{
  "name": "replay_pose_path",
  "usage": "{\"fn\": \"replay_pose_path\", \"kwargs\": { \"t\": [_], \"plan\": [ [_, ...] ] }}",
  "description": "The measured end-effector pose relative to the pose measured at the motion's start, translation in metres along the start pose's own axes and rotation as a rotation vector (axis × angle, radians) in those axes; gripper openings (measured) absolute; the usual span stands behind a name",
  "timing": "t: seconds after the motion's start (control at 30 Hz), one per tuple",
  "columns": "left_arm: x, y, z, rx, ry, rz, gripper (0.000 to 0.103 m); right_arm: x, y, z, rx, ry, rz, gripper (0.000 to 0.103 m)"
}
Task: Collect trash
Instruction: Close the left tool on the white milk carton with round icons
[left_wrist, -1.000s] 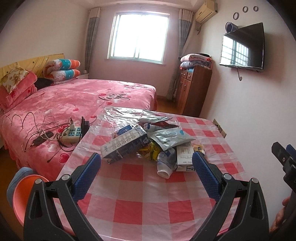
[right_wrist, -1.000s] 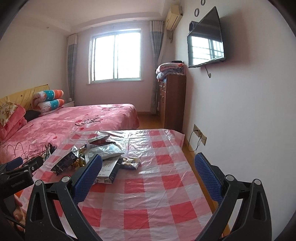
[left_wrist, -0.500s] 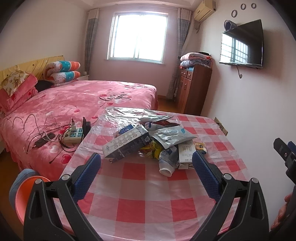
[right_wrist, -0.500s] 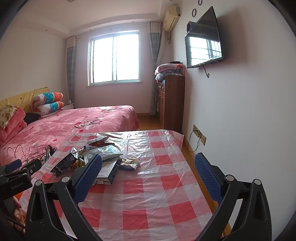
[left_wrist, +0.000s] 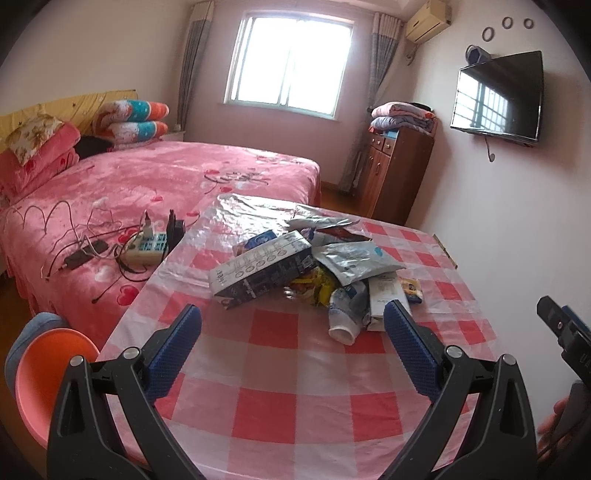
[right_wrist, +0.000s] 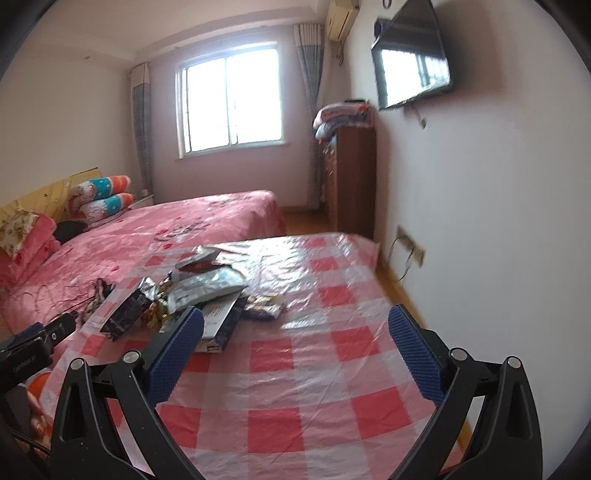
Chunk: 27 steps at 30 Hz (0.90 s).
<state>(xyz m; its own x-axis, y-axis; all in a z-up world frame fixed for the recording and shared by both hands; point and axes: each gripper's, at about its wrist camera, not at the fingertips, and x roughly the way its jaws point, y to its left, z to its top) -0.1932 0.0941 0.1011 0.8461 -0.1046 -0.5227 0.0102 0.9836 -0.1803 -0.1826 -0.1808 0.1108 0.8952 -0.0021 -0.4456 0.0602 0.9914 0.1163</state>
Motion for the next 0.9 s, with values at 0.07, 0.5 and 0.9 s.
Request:
{"fn": "replay_pose_path", "kwargs": {
  "t": [0.07, 0.5, 0.9],
  "plan": [
    [0.007, 0.006, 0.0, 0.011, 0.016, 0.005, 0.099, 0.011, -0.001, -0.004, 0.023, 0.043, 0.043, 0.099],
    [0.078, 0.038, 0.022, 0.247, 0.105, -0.073, 0.099, 0.082, 0.0, -0.017, 0.204, 0.281, 0.397, 0.098],
    [0.15, 0.041, 0.051, 0.437, 0.181, -0.214, 0.099, 0.172, 0.006, -0.013, 0.368, 0.42, 0.588, 0.076]
  ]
}}
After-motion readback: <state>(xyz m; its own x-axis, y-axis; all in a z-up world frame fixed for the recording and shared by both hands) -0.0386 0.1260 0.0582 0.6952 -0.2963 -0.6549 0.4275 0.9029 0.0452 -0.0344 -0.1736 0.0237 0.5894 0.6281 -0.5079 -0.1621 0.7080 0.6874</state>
